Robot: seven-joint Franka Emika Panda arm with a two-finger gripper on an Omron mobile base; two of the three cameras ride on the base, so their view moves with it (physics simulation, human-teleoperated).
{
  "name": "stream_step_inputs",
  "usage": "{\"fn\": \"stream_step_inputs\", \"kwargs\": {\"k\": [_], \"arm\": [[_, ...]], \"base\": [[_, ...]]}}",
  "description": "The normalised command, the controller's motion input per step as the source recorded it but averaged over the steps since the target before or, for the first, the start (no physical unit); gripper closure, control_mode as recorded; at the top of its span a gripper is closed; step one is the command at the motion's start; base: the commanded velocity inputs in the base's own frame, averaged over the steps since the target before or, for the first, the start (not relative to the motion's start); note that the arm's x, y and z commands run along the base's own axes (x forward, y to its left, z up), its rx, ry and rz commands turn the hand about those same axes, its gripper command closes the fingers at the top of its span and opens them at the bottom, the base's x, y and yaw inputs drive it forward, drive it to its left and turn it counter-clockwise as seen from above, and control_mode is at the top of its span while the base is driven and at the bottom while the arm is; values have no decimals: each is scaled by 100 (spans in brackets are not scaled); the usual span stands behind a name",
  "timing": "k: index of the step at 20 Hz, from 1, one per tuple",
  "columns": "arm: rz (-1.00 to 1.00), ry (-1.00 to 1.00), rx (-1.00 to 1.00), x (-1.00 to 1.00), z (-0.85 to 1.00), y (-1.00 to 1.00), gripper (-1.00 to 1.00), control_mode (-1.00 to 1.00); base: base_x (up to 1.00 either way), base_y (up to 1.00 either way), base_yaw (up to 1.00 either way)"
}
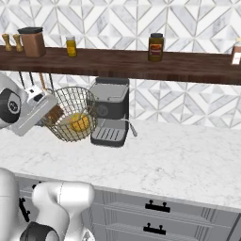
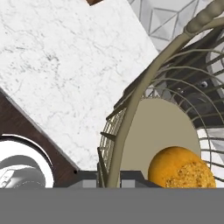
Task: Open the cabinet, pick up the bread from the cabinet and place it in the basket. Then move the basket to the dining counter.
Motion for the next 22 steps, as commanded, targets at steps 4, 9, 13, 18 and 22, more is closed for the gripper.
{"fn": "stream_step_inputs", "kwargs": {"k": [4, 9, 13, 18, 22], "arm": [[2, 1, 0, 0, 8, -7, 100, 100], [0, 0, 0, 0, 0, 0, 100, 100], [0, 0, 0, 0, 0, 0, 100, 100], [0, 0, 0, 0, 0, 0, 100, 100], [0, 0, 0, 0, 0, 0, 100, 100]], "base": [[-25, -6, 1], [-81, 1, 5], [-93, 19, 44], [-42, 28, 80], [-8, 11, 97]]}}
